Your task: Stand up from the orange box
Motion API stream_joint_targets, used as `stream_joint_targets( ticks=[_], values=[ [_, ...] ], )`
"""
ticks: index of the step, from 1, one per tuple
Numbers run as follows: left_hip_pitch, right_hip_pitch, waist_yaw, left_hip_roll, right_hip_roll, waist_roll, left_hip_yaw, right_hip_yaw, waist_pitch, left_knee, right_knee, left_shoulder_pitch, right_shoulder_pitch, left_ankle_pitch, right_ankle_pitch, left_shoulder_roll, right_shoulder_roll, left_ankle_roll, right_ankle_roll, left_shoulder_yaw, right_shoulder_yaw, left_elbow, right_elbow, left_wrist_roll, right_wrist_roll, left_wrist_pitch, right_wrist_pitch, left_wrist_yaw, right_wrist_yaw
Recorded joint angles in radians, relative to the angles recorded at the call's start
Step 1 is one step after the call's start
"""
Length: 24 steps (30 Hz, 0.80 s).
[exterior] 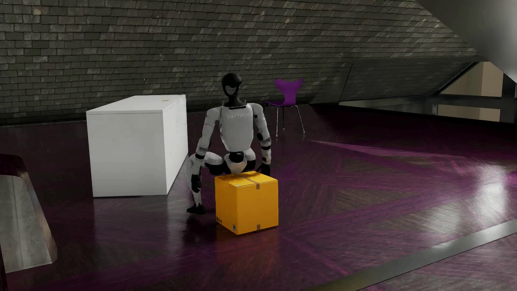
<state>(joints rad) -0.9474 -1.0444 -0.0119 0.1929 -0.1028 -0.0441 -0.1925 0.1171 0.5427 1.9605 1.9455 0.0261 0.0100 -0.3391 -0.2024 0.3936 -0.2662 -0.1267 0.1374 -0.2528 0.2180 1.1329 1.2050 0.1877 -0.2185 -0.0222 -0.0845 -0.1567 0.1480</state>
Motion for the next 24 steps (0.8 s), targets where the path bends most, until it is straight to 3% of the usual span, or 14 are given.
stream_joint_targets(
  ticks=[2,5,7,13,19,22,24],
  values=[
    [0.001,0.006,-0.001,0.001,0.005,-0.001,-0.002,-0.001,-0.002,0.001,-0.002,0.032,0.028,0.001,0.003,-0.006,0.01,0.001,-0.001,0.018,-0.004,-0.059,-0.04,-0.022,-0.008,-0.006,-0.006,-0.007,0.026],
    [0.006,0.018,-0.001,0.002,0.013,-0.001,-0.005,0.0,-0.003,0.002,-0.006,0.031,0.023,0.003,0.006,0.008,0.017,0.003,-0.001,-0.004,0.016,-0.135,-0.088,-0.001,-0.016,-0.031,-0.018,-0.036,0.045],
    [0.008,0.023,0.001,-0.002,0.016,-0.005,-0.005,-0.001,-0.003,0.001,-0.008,-0.002,-0.004,0.005,0.008,0.013,0.02,0.006,-0.005,-0.033,0.035,-0.139,-0.09,0.028,-0.011,-0.042,-0.022,-0.018,0.021],
    [0.017,0.036,0.006,-0.003,0.02,-0.01,-0.008,-0.003,0.017,0.003,-0.009,-0.077,-0.062,-0.001,0.007,0.015,0.007,0.006,-0.009,-0.062,0.075,-0.097,-0.11,0.014,0.007,-0.026,-0.02,0.04,-0.009],
    [-0.027,0.0,0.01,-0.013,0.009,-0.01,-0.015,-0.002,0.073,0.008,-0.009,-0.1,-0.105,-0.038,-0.001,0.023,0.009,0.014,0.004,-0.059,0.074,-0.102,-0.128,0.009,0.025,-0.024,-0.016,0.044,-0.02],
    [-0.089,-0.06,0.012,-0.023,-0.003,-0.009,-0.027,0.004,0.1,0.016,0.0,-0.059,-0.106,-0.049,-0.013,0.056,-0.015,0.011,0.015,-0.005,0.054,-0.239,-0.215,-0.024,0.039,-0.027,-0.016,0.007,-0.008],
    [-0.152,-0.122,0.013,-0.031,-0.013,-0.007,-0.039,0.014,0.108,0.026,0.012,0.011,-0.078,-0.053,-0.024,0.106,-0.052,0.004,0.028,0.059,0.008,-0.447,-0.348,-0.054,0.09,-0.034,-0.02,0.02,-0.043]
  ],
)
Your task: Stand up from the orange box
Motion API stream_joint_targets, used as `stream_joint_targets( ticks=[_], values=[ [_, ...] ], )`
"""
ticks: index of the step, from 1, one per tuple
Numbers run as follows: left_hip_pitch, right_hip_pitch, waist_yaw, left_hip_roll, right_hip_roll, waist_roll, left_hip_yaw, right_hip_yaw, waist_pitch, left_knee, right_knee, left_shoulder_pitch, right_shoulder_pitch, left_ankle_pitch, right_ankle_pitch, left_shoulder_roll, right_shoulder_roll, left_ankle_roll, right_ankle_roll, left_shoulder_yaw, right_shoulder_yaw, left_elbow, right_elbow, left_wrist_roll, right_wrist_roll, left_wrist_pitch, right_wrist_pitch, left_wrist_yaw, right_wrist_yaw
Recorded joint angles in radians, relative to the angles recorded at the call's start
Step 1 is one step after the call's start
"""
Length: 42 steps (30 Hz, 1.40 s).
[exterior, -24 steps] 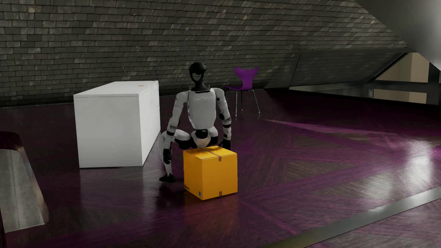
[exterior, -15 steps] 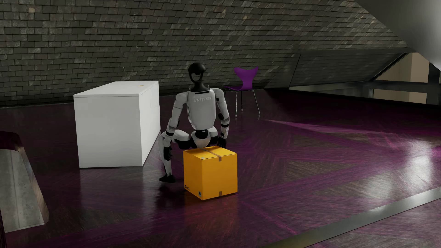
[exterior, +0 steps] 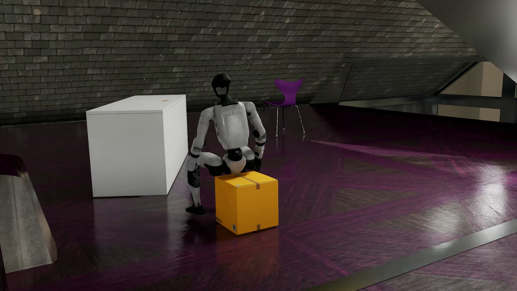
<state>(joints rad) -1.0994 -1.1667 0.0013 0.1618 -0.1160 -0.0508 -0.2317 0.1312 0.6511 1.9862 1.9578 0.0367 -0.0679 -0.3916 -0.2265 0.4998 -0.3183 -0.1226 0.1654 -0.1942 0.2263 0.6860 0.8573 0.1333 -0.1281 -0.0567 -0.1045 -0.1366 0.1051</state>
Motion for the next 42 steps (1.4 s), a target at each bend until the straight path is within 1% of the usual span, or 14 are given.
stream_joint_targets(
  ticks=[3,7,8,10,12,13,15,18,23,30,32,34,38,42],
  values=[
    [-0.106,-0.1,0.004,-0.023,-0.027,0.011,-0.018,0.018,0.01,0.019,0.025,0.107,0.08,0.01,-0.015,0.09,-0.07,-0.002,0.029,0.069,-0.106,-0.409,-0.347,-0.024,0.126,-0.023,-0.029,0.155,-0.185],
    [-0.244,-0.23,0.003,-0.034,-0.05,0.038,-0.038,0.04,0.06,0.042,0.047,0.044,0.048,0.014,-0.035,0.262,-0.227,-0.016,0.071,0.023,-0.159,-0.807,-0.888,0.068,0.142,-0.097,-0.171,0.577,-0.518],
    [-0.279,-0.262,0.004,-0.038,-0.054,0.048,-0.041,0.046,0.079,0.044,0.049,-0.041,0.002,0.01,-0.041,0.322,-0.293,-0.02,0.082,-0.036,-0.145,-0.866,-0.99,0.101,0.11,-0.126,-0.196,0.608,-0.523],
    [-0.339,-0.323,0.009,-0.038,-0.058,0.062,-0.042,0.056,0.126,0.043,0.046,-0.313,-0.13,0.001,-0.049,0.446,-0.463,-0.031,0.096,-0.244,-0.076,-0.935,-1.134,0.14,0.076,-0.167,-0.214,0.547,-0.382],
    [-0.393,-0.375,0.012,-0.045,-0.07,0.072,-0.039,0.068,0.171,0.037,0.045,-0.713,-0.337,-0.009,-0.065,0.548,-0.646,-0.042,0.104,-0.611,0.101,-0.962,-1.208,0.123,0.111,-0.196,-0.222,0.459,-0.234],
    [-0.416,-0.399,0.013,-0.043,-0.066,0.071,-0.038,0.068,0.187,0.035,0.043,-0.939,-0.468,-0.017,-0.073,0.576,-0.714,-0.048,0.103,-0.826,0.232,-0.965,-1.214,0.112,0.14,-0.219,-0.247,0.419,-0.259],
    [-0.443,-0.428,0.011,-0.044,-0.061,0.069,-0.035,0.063,0.233,0.019,0.027,-1.317,-0.771,-0.031,-0.089,0.587,-0.794,-0.051,0.095,-1.179,0.476,-0.976,-1.2,0.071,0.193,-0.247,-0.27,0.505,-0.301],
    [-0.44,-0.429,0.012,-0.057,-0.043,0.066,-0.027,0.051,0.272,-0.042,-0.036,-1.502,-1.086,-0.042,-0.107,0.545,-0.797,-0.037,0.087,-1.35,0.768,-0.967,-1.185,0.06,0.213,-0.262,-0.302,0.597,-0.371],
    [-0.274,-0.255,0.008,-0.068,0.009,0.065,0.025,0.006,0.233,-0.352,-0.353,-1.26,-0.972,0.01,-0.065,0.386,-0.596,0.002,0.024,-1.119,0.696,-0.708,-0.945,0.149,0.102,-0.262,-0.266,0.498,-0.293],
    [0.273,0.331,-0.002,-0.042,0.058,0.063,0.16,-0.099,0.043,-0.998,-1.051,-0.878,-0.764,0.164,0.103,-0.134,-0.041,0.044,-0.04,-0.781,0.559,0.137,-0.054,0.38,-0.239,-0.301,-0.214,0.103,0.028],
    [0.457,0.523,0.001,-0.038,0.073,0.05,0.201,-0.127,-0.048,-1.183,-1.258,-0.77,-0.685,0.209,0.165,-0.213,0.074,0.054,-0.044,-0.701,0.536,0.255,0.107,0.35,-0.289,-0.225,-0.15,-0.026,0.121],
    [0.647,0.73,0.009,-0.055,0.098,0.041,0.241,-0.147,-0.146,-1.362,-1.471,-0.63,-0.562,0.246,0.219,-0.241,0.109,0.083,-0.068,-0.598,0.479,0.298,0.148,0.243,-0.251,-0.126,-0.09,-0.041,0.16],
    [0.948,1.063,0.01,-0.106,0.118,0.034,0.3,-0.181,-0.37,-1.646,-1.797,-0.374,-0.285,0.289,0.285,-0.162,0.065,0.123,-0.097,-0.44,0.313,0.173,0.149,0.139,-0.075,-0.124,-0.032,-0.058,0.11],
    [1.167,1.27,0.023,-0.115,0.119,0.028,0.359,-0.219,-0.503,-1.795,-1.912,-0.185,-0.1,0.286,0.263,-0.111,0.037,0.123,-0.079,-0.25,0.17,0.172,0.192,0.1,-0.035,-0.142,-0.058,-0.024,0.05]
  ],
)
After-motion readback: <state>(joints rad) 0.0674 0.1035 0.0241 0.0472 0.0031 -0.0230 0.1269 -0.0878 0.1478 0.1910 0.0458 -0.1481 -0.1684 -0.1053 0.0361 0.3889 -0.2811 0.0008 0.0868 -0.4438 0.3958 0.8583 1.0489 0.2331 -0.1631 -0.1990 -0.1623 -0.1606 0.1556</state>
